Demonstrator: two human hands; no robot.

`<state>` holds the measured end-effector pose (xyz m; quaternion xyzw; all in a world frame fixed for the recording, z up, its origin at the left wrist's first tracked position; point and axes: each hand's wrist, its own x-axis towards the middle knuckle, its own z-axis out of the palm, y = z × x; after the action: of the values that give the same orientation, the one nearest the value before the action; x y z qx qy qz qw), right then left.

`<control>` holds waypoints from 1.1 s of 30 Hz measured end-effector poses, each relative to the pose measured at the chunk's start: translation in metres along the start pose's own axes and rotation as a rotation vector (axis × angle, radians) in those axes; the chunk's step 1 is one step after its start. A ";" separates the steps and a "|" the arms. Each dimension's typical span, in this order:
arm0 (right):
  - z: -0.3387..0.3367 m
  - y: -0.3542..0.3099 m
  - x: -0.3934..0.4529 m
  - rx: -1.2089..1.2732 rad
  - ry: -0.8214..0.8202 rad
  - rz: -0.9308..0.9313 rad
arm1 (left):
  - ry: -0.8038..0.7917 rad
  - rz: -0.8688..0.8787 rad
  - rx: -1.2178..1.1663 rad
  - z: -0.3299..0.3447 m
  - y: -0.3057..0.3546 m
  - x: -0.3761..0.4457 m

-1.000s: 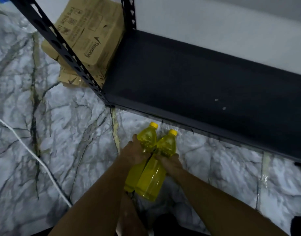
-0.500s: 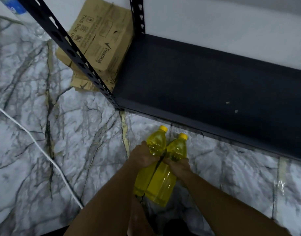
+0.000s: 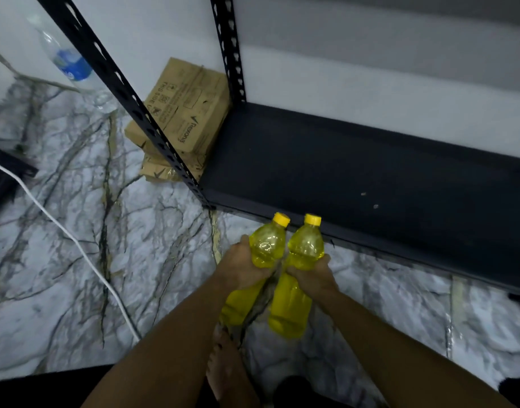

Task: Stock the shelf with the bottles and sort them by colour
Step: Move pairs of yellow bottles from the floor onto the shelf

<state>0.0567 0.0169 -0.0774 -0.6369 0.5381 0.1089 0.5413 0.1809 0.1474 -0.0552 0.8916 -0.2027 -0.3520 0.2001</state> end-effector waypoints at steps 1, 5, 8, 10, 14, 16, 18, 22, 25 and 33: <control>-0.009 -0.007 -0.007 0.007 0.004 -0.026 | 0.020 0.020 -0.014 -0.010 0.012 -0.008; -0.045 -0.035 -0.036 -0.003 0.032 -0.147 | 0.120 0.100 -0.049 -0.042 0.050 -0.036; -0.086 -0.058 -0.067 -0.053 0.060 -0.258 | 0.221 0.186 -0.057 -0.068 0.086 -0.065; -0.112 -0.071 -0.091 -0.100 0.091 -0.338 | 0.269 0.246 -0.069 -0.083 0.108 -0.085; -0.156 -0.093 -0.128 -0.141 0.139 -0.492 | 0.333 0.364 -0.107 -0.113 0.150 -0.117; -0.172 -0.103 -0.145 -0.096 0.173 -0.540 | 0.362 0.421 -0.128 -0.126 0.170 -0.132; -0.185 -0.110 -0.161 -0.030 0.204 -0.571 | 0.403 0.458 -0.164 -0.136 0.186 -0.143; -0.207 -0.119 -0.190 0.076 0.264 -0.636 | 0.425 0.548 -0.228 -0.147 0.212 -0.166; -0.229 -0.127 -0.215 0.102 0.308 -0.702 | 0.401 0.633 -0.260 -0.159 0.231 -0.183; -0.302 -0.155 -0.295 0.112 0.407 -0.888 | 0.392 0.810 -0.331 -0.194 0.299 -0.237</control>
<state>-0.0703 -0.0847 0.3415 -0.7832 0.3143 -0.2882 0.4525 0.0939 0.0579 0.3539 0.7466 -0.4334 -0.0983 0.4951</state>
